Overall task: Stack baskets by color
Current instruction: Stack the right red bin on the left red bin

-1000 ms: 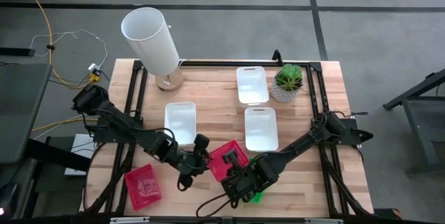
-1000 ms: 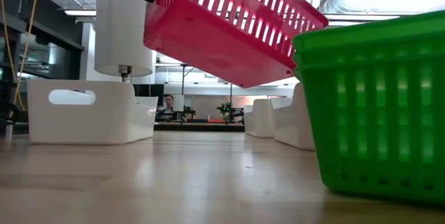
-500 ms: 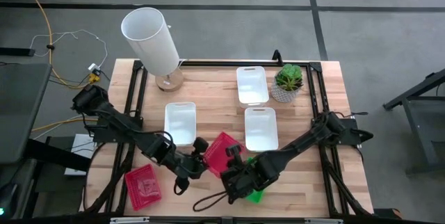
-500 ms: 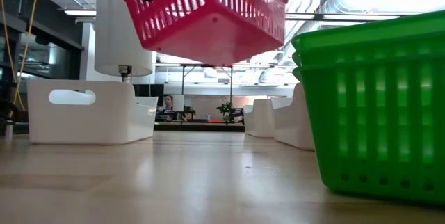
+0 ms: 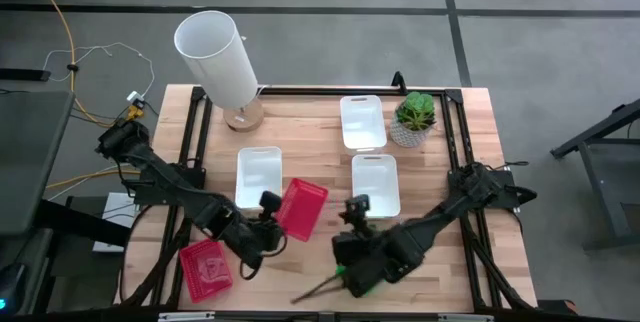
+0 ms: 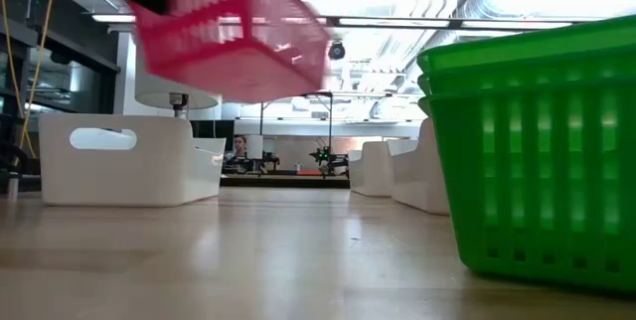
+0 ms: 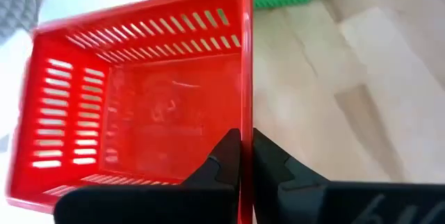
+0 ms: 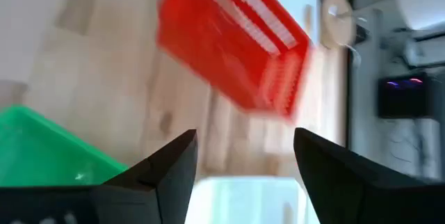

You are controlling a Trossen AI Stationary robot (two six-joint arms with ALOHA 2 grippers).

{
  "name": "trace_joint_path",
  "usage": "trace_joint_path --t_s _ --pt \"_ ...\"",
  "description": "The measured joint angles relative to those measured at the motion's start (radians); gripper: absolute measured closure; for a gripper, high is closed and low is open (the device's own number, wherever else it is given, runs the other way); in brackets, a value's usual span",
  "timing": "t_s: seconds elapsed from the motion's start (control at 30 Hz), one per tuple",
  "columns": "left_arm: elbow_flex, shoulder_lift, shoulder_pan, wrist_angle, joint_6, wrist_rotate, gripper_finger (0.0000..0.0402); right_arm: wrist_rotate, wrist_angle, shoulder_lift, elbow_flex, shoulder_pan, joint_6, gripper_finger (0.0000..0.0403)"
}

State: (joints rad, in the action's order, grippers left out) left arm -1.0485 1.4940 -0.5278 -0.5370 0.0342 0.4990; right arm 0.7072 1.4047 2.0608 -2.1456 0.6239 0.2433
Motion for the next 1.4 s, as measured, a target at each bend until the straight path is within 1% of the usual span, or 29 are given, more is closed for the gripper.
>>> trace_joint_path --t_s 0.1,0.2,0.37,0.47,0.53,0.63,0.73,0.9,1.0,1.1,1.23,1.33,1.4 --pt "0.0 -0.043 -0.053 -0.05 0.103 0.009 0.0401 0.063 0.036 -0.027 0.048 0.033 0.076 0.0176" --pt "0.0 -0.092 -0.125 -0.104 0.227 0.012 0.0401 0.107 0.036 -0.062 0.114 0.052 0.135 0.0176" --pt "0.0 -0.156 -0.277 -0.193 0.469 0.003 0.0401 0.102 0.019 -0.145 0.281 0.055 0.229 0.0176" --pt "-0.001 -0.166 -0.356 -0.194 0.581 0.0 0.0401 0.102 -0.045 -0.212 0.41 0.039 0.266 0.0176" --pt "-0.017 -0.161 -0.399 -0.212 0.657 -0.005 0.0401 0.104 -0.122 -0.259 0.492 0.024 0.27 0.0176" --pt "-0.074 -0.146 -0.455 -0.215 0.749 -0.031 0.0401 0.109 -0.229 -0.323 0.596 0.004 0.251 0.0176" --pt "-0.163 -0.117 -0.506 -0.237 0.814 -0.051 0.0401 0.104 -0.307 -0.372 0.669 -0.014 0.249 0.0176" --pt "-0.355 -0.043 -0.601 -0.354 0.956 -0.02 0.0401 0.104 -0.37 -0.398 0.719 -0.03 0.246 0.0176" --pt "-0.448 0.018 -0.649 -0.417 1.091 -0.026 0.0401 0.1 -0.379 -0.397 0.721 -0.029 0.246 0.0176" --pt "-0.518 0.077 -0.699 -0.518 1.257 -0.028 0.0401 0.096 -0.389 -0.395 0.721 -0.028 0.245 0.0176" --pt "-0.557 0.139 -0.747 -0.7 1.496 -0.065 0.0401 0.091 -0.412 -0.394 0.721 -0.028 0.222 0.0176" --pt "-0.559 0.162 -0.756 -0.785 1.642 -0.123 0.0401 0.084 -0.442 -0.394 0.721 -0.029 0.192 0.0176" --pt "-0.558 0.17 -0.755 -0.818 1.712 -0.138 0.0401 0.079 -0.463 -0.394 0.721 -0.028 0.176 0.0176"
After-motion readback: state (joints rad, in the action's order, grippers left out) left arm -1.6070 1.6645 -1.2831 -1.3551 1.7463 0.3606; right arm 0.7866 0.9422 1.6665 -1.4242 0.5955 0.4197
